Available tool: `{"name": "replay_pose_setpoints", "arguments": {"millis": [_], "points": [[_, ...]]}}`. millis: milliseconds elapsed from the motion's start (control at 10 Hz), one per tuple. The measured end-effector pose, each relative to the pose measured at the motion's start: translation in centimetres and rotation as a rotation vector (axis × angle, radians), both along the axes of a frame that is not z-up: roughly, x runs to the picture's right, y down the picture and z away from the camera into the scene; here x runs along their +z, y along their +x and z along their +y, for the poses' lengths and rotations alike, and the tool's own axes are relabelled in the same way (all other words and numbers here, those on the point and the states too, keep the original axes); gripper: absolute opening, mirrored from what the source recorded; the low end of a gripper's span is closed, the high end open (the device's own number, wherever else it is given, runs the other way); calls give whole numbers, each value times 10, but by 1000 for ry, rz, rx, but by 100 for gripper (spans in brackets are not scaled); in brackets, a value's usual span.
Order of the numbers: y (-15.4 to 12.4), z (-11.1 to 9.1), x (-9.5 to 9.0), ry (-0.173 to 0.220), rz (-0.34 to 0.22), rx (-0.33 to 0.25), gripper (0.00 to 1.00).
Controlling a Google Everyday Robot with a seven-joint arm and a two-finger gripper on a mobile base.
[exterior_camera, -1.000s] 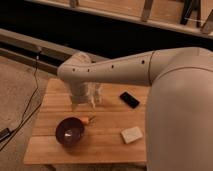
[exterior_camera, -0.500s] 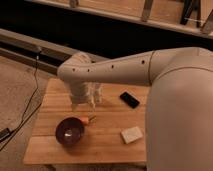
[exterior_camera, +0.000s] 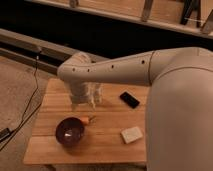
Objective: Place the pepper on the white sponge
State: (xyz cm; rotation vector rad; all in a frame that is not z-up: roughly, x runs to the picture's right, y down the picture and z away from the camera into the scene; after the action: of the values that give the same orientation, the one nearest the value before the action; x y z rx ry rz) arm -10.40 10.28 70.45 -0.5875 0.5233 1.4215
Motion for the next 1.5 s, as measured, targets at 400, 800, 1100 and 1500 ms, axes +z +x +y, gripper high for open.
{"name": "replay_pose_setpoints", "arguments": {"millis": [400, 800, 1100, 1500], "points": [[27, 0, 21, 27, 25, -42, 65], [57, 18, 48, 16, 65, -45, 65], [67, 41, 66, -17, 73, -55, 65], [62, 72, 83, -79, 68, -69, 65]]}}
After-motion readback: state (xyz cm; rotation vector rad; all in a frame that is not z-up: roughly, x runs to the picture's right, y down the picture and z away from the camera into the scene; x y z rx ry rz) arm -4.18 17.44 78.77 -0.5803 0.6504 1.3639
